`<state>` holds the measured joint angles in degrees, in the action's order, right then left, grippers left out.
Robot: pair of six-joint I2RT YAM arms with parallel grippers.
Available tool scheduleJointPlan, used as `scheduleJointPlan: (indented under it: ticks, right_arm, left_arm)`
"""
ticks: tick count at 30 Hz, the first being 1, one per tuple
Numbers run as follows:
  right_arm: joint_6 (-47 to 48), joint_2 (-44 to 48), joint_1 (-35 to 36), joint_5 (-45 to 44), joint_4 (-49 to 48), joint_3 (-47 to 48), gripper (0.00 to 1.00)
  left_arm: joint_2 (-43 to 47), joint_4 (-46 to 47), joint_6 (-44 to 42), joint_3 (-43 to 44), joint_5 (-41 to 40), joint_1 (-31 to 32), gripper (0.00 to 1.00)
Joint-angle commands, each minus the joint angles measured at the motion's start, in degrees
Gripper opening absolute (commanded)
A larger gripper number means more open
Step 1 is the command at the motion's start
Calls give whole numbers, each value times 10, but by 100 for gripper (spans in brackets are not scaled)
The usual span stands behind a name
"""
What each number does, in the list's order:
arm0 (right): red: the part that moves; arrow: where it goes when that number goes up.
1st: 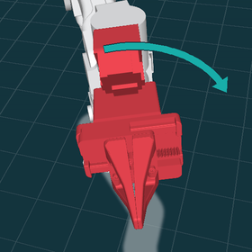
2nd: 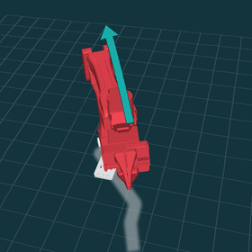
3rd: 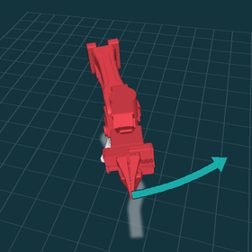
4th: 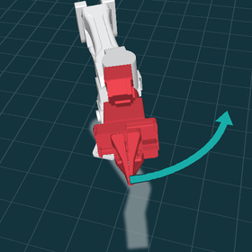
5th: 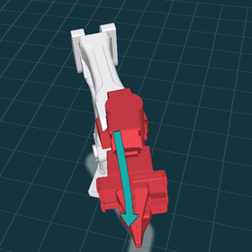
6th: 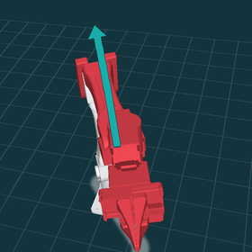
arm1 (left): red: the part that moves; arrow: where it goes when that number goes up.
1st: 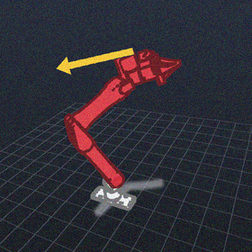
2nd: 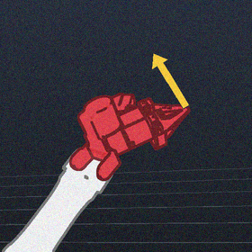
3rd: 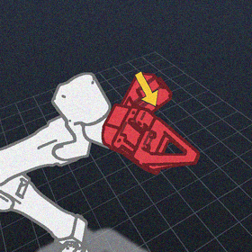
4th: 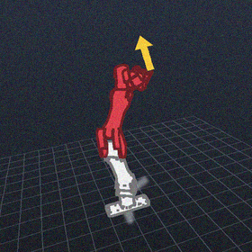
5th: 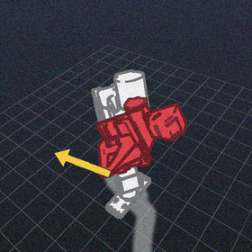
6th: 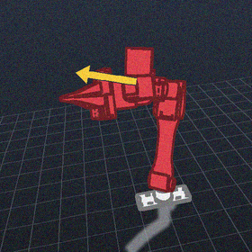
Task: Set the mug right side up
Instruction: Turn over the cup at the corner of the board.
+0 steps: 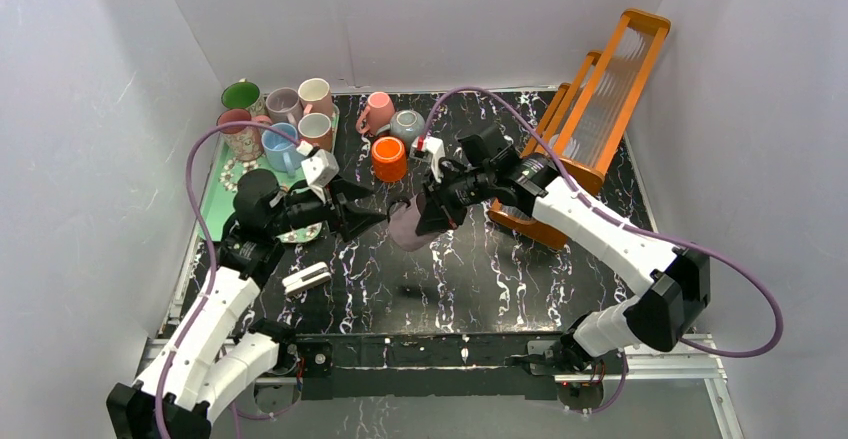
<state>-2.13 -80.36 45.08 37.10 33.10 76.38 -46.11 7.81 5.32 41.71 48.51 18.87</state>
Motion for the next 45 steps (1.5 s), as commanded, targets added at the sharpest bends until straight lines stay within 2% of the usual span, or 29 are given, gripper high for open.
scheduleJointPlan:
  ticks: [1, 12, 21, 28, 30, 32, 36, 38, 41, 44, 45]
  right_arm:
    - [52, -3, 3, -18, 60, 55, 1]
    - [78, -18, 46, -24, 81, 73, 1]
    - [78, -43, 60, -30, 89, 96, 1]
    - [81, -53, 69, -36, 92, 101, 1]
    - [84, -55, 69, -37, 96, 101, 1]
    - [87, -55, 70, -39, 99, 100, 1]
    - [88, -46, 69, -53, 94, 94, 1]
    - [86, -39, 69, -64, 89, 91, 1]
    - [74, -24, 70, -86, 68, 80, 13]
    - [55, 0, 69, -123, 35, 59, 36]
    - [48, 12, 69, -137, 24, 50, 46]
  left_arm:
    - [-48, -117, -93, 38, 31, -1, 62]
    - [-136, -126, -148, 52, 72, 17, 70]
    - [-158, -126, -155, 55, 72, 54, 69]
    - [-178, -126, -160, 64, 78, 68, 60]
    - [-182, -126, -161, 67, 81, 70, 53]
    - [-183, -128, -164, 68, 92, 70, 41]
    - [-178, -135, -175, 67, 83, 70, 3]
    - [-176, -147, -183, 68, 66, 70, 0]
    - [-169, -153, -188, 66, 29, 70, 0]
    - [-154, -151, -188, 59, -19, 70, 0]
    - [-149, -145, -183, 55, -35, 70, 0]
